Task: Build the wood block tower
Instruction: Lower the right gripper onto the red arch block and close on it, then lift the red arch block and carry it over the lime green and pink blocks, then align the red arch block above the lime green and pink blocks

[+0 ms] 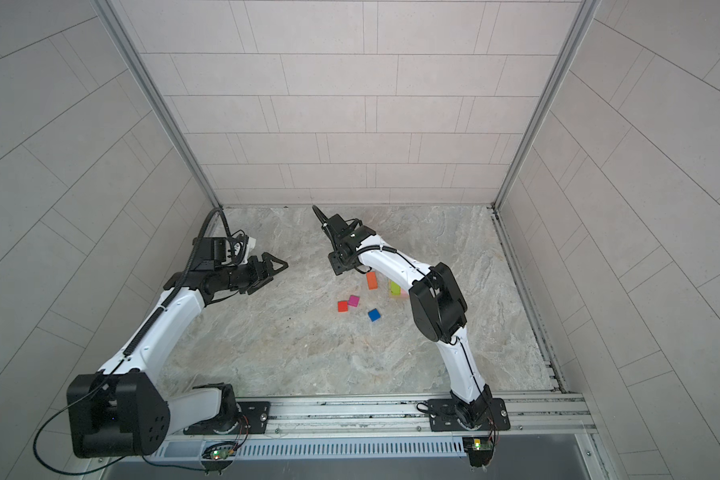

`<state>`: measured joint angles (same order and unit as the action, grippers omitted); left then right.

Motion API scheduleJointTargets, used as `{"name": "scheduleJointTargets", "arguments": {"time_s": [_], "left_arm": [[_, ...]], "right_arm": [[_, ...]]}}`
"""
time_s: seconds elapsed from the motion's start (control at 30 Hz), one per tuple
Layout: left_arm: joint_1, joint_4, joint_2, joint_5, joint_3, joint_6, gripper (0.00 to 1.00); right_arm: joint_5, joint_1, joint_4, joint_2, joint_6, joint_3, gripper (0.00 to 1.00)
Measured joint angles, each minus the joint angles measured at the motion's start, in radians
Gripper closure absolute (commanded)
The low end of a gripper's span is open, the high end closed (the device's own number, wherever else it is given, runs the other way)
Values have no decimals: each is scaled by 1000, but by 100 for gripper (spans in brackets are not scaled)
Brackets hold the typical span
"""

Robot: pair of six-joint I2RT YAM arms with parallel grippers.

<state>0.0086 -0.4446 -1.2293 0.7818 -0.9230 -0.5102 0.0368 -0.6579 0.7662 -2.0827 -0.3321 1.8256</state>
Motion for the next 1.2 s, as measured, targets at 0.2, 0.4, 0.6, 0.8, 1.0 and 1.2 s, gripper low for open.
{"name": "scheduleJointTargets", "arguments": {"time_s": [0.2,0.4,0.6,0.8,1.0,1.2], "left_arm": [[-63,4,-2,19,0,-6,13],[-84,4,-3,27,0,-6,13],[-84,4,-3,27,0,-6,13],[-84,4,-3,29,0,-6,13],[-84,3,-3,29,0,-6,13],[-84,3,-3,29,0,-6,13]], "right_arm": [[54,39,-19,147,-88,-201,42],[93,77,-44,268,-158,-359,42],[122,116,-68,358,-212,-482,42],[133,146,-101,410,-249,-562,42],[132,167,-135,423,-273,-622,43],[127,180,-183,423,-279,-666,43]]}}
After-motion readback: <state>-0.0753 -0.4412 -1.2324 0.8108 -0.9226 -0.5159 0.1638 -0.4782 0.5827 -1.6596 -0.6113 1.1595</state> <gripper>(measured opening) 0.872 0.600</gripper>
